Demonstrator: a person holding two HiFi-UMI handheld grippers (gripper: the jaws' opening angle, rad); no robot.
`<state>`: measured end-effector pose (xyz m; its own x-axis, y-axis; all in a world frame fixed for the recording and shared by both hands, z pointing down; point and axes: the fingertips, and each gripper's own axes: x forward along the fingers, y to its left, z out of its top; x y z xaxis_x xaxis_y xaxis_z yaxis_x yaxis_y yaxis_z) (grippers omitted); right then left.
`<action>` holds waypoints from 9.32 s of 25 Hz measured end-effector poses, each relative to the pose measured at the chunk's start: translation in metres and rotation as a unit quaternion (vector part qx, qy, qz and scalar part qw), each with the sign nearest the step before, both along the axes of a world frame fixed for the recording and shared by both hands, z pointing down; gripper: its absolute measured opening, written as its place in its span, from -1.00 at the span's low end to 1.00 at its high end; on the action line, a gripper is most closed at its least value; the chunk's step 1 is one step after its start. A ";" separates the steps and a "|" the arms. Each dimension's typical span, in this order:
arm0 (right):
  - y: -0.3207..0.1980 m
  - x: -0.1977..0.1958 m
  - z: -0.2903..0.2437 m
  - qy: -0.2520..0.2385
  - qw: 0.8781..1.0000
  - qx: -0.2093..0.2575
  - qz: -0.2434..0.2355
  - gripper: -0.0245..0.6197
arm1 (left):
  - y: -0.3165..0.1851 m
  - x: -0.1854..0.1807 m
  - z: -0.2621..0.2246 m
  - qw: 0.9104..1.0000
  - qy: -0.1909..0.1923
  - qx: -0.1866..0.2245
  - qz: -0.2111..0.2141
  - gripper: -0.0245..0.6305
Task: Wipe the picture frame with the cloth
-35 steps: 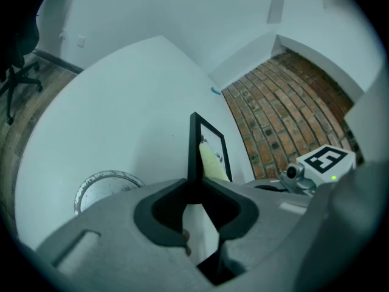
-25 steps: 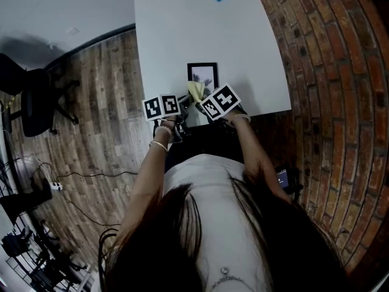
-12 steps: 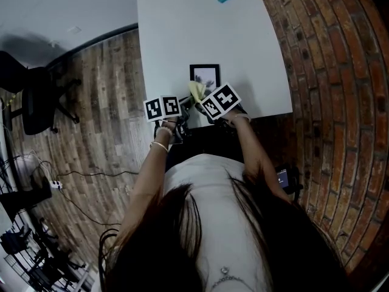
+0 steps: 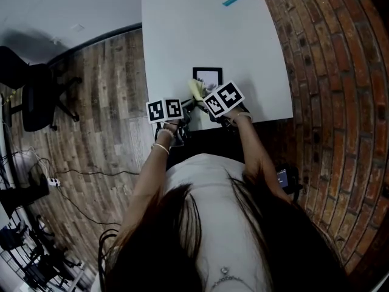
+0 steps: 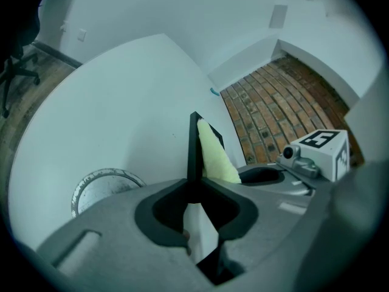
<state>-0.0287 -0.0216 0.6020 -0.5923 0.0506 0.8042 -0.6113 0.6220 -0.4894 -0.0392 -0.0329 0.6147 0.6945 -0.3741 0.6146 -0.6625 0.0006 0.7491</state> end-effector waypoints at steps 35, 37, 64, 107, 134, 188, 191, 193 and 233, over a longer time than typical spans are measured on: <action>-0.025 -0.011 -0.001 0.006 1.000 0.010 -0.028 -0.81 | -0.001 -0.003 -0.002 1.000 -0.003 0.002 -0.006 -0.72; -0.026 -0.011 0.000 0.005 1.000 0.010 -0.028 -0.81 | -0.001 -0.003 -0.002 1.000 -0.002 0.002 -0.007 -0.72; -0.039 -0.016 0.005 0.007 0.999 0.010 -0.030 -0.81 | -0.001 -0.001 -0.001 1.000 0.008 -0.009 -0.006 -0.72; -0.077 -0.012 0.008 -0.005 1.000 0.009 0.018 -0.81 | -0.003 0.002 0.002 1.000 0.015 -0.014 0.000 -0.72; -0.105 -0.014 0.005 -0.027 0.997 0.013 0.072 -0.81 | -0.001 0.002 -0.001 1.000 0.022 -0.023 0.004 -0.73; -0.157 -0.024 -0.012 -0.102 0.977 0.016 0.187 -0.81 | -0.003 0.004 -0.003 1.000 0.019 -0.025 -0.001 -0.73; -0.157 -0.020 -0.013 -0.102 0.976 0.021 0.190 -0.81 | -0.003 0.003 -0.001 1.000 0.014 -0.021 -0.001 -0.73; -0.157 -0.016 -0.017 -0.099 0.976 0.026 0.193 -0.81 | -0.004 0.003 -0.001 1.000 0.012 -0.018 -0.001 -0.73; -0.099 0.055 -0.120 -0.093 0.937 0.235 0.241 -0.81 | 0.000 -0.019 -0.053 0.982 -0.144 0.116 0.027 -0.76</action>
<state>0.0261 -0.1202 0.4817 -0.5869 -0.5928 0.5515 -0.8082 0.4697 -0.3553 -0.0586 -0.0327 0.5619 0.5273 -0.4948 0.6907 -0.8410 -0.1882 0.5072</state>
